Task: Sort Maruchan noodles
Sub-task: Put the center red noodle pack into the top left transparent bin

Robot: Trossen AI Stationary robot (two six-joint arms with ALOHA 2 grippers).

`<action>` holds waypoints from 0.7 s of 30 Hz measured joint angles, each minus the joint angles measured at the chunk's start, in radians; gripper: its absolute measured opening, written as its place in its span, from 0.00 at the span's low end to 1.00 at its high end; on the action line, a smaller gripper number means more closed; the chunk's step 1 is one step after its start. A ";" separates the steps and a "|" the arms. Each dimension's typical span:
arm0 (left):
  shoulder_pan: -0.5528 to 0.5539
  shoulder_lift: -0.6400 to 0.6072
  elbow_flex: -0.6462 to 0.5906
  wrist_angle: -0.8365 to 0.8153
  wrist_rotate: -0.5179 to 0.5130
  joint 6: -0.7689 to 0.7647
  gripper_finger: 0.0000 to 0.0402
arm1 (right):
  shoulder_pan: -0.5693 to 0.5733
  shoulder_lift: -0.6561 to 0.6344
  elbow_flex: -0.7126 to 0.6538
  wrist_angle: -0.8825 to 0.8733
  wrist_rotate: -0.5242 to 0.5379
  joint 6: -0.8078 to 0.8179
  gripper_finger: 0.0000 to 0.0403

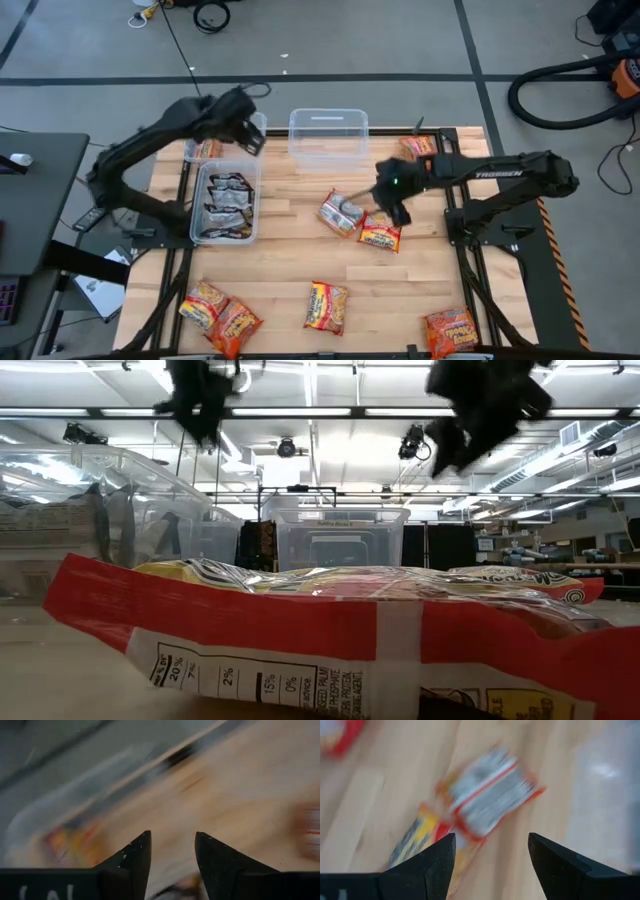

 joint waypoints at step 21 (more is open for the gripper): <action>-0.677 -0.184 -0.001 0.264 -0.241 -0.011 0.39 | 0.471 0.336 -0.136 0.090 0.385 0.292 0.59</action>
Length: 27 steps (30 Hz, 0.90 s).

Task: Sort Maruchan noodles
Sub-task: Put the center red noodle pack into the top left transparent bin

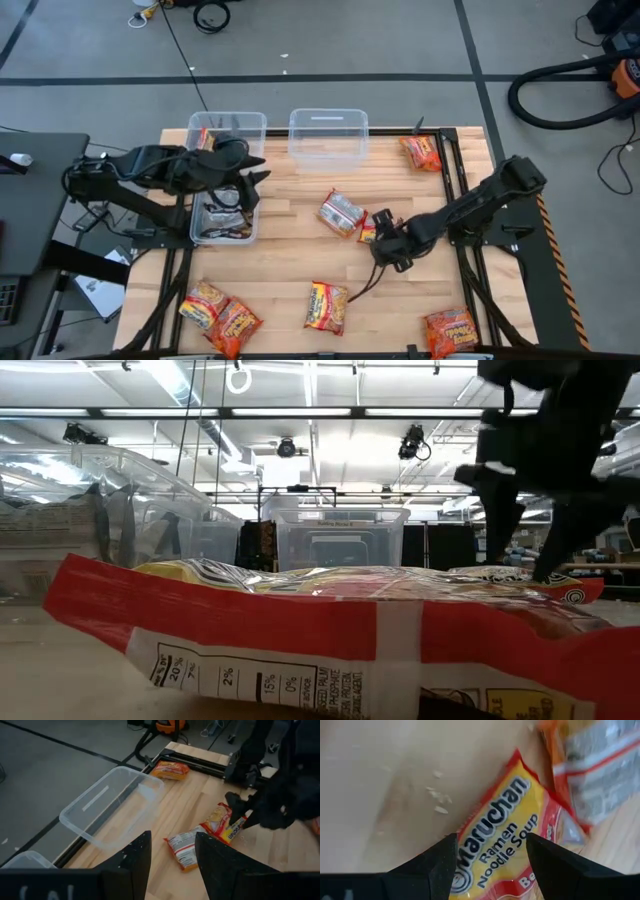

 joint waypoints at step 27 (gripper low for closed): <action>-0.021 -0.017 -0.001 -0.041 -0.114 -0.057 0.41 | -0.347 -0.192 0.444 0.310 -0.148 -0.002 0.02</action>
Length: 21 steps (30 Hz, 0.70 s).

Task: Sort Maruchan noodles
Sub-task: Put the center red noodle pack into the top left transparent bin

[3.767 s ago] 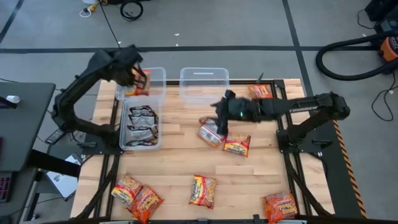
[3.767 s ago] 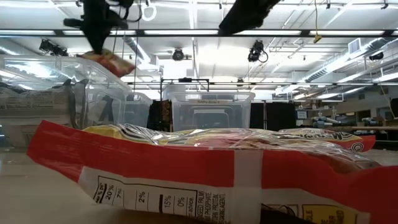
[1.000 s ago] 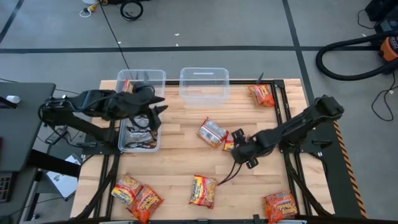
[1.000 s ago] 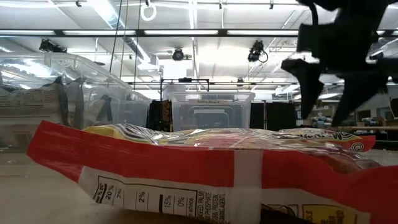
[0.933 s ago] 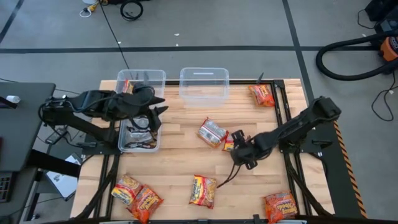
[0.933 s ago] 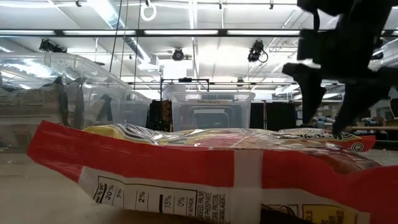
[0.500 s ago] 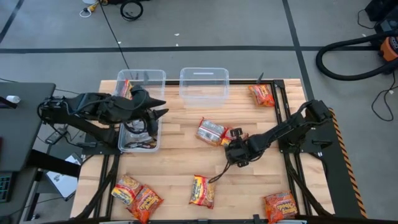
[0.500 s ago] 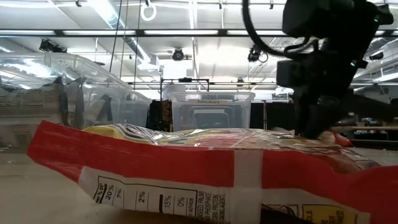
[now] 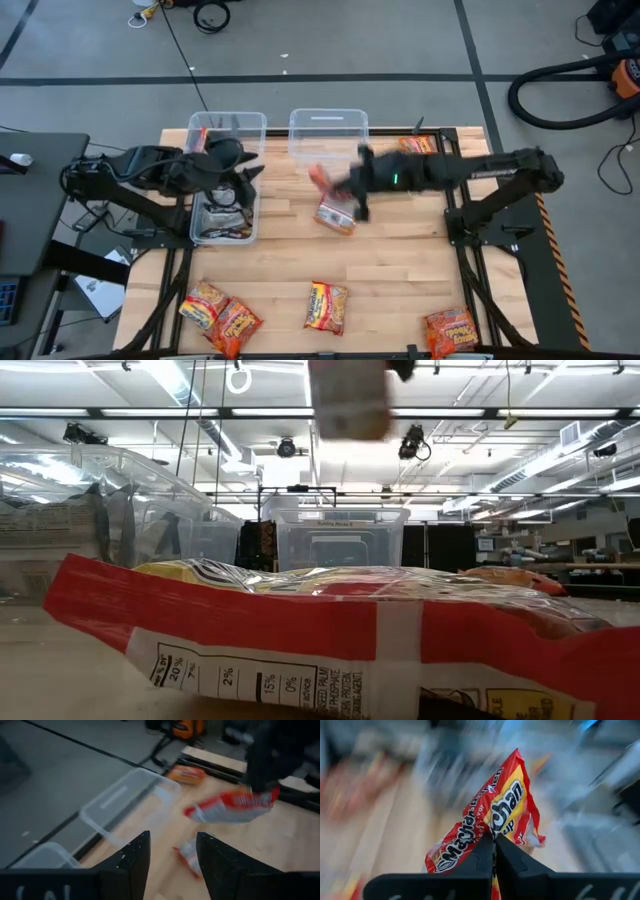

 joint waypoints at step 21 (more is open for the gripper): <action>0.223 0.220 0.000 0.586 -0.354 0.719 0.74 | -0.369 0.286 0.346 0.532 -0.047 0.566 0.03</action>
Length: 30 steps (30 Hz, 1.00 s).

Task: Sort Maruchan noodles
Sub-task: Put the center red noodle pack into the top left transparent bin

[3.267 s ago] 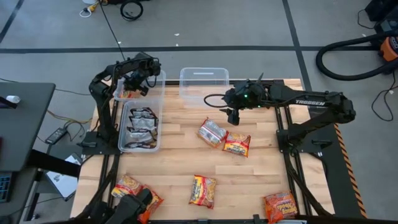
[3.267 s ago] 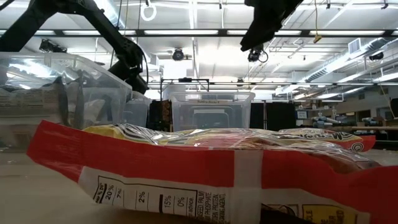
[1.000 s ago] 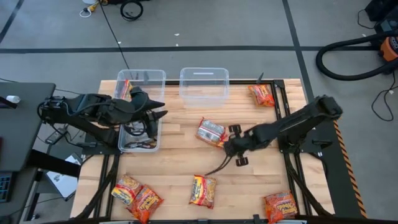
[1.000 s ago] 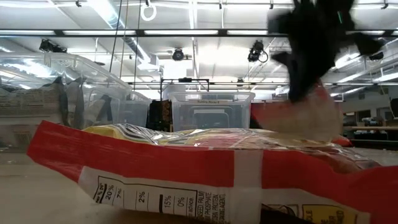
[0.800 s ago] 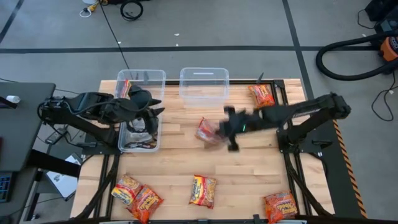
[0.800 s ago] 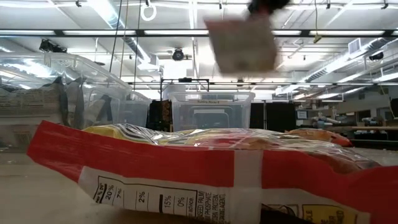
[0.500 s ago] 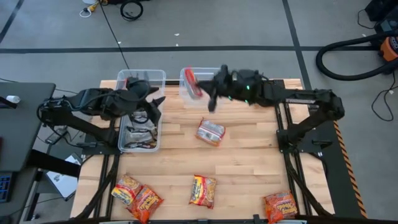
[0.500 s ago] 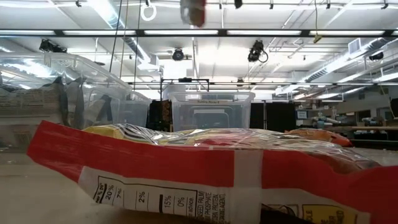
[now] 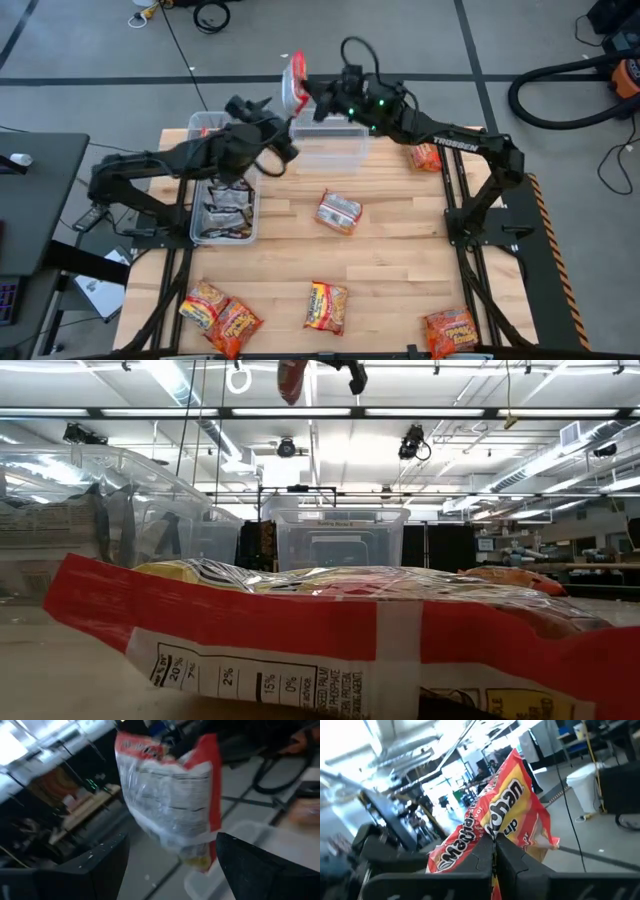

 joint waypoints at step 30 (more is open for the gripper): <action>0.240 0.167 -0.001 0.418 0.090 0.366 0.34 | -0.168 -0.003 0.002 -0.084 -0.356 0.201 0.10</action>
